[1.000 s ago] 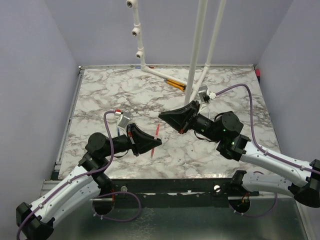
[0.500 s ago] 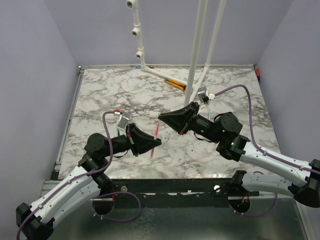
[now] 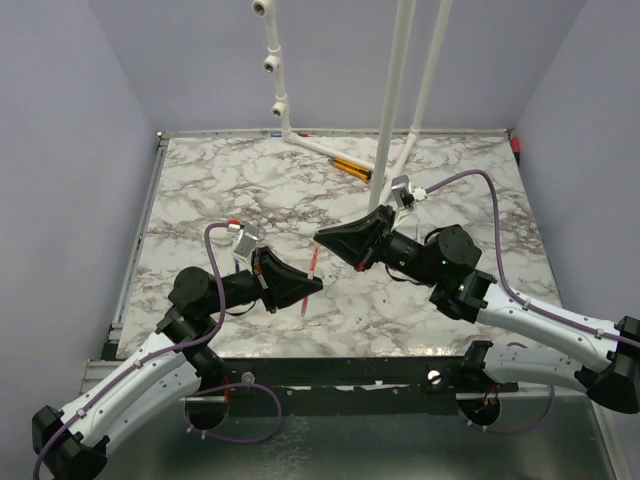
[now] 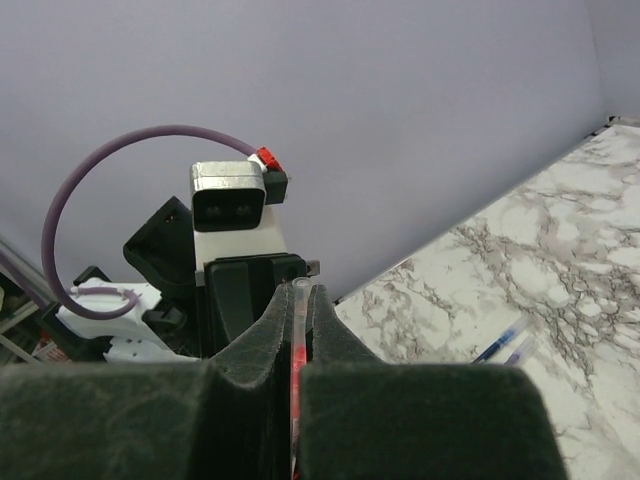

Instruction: Insert the pens into the pen caps

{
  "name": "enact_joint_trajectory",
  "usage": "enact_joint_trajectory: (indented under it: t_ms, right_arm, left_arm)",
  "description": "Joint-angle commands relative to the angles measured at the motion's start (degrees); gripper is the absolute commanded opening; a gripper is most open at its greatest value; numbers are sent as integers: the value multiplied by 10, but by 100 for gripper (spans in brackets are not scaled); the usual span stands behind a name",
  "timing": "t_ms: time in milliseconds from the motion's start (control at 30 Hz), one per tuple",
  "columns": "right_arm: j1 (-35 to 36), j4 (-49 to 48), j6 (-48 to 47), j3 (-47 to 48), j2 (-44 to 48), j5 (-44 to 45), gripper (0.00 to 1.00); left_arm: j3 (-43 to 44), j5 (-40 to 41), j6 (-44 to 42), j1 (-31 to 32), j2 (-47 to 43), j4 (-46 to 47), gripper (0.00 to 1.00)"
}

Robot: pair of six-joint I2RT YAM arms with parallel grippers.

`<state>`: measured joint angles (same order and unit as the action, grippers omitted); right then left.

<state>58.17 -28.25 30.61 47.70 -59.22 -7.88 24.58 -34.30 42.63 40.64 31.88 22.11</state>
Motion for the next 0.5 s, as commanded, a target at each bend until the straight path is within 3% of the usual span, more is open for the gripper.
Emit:
enact_joint_trajectory:
  t_ms: [0, 467]
  right_arm:
    - [5, -16, 3, -9, -1, -16, 0]
    - [9, -26, 21, -31, 4, -26, 0]
  left_arm:
    - [-7, -15, 1, 1, -2, 19, 0]
    - [-7, -1, -2, 1, -8, 21, 0]
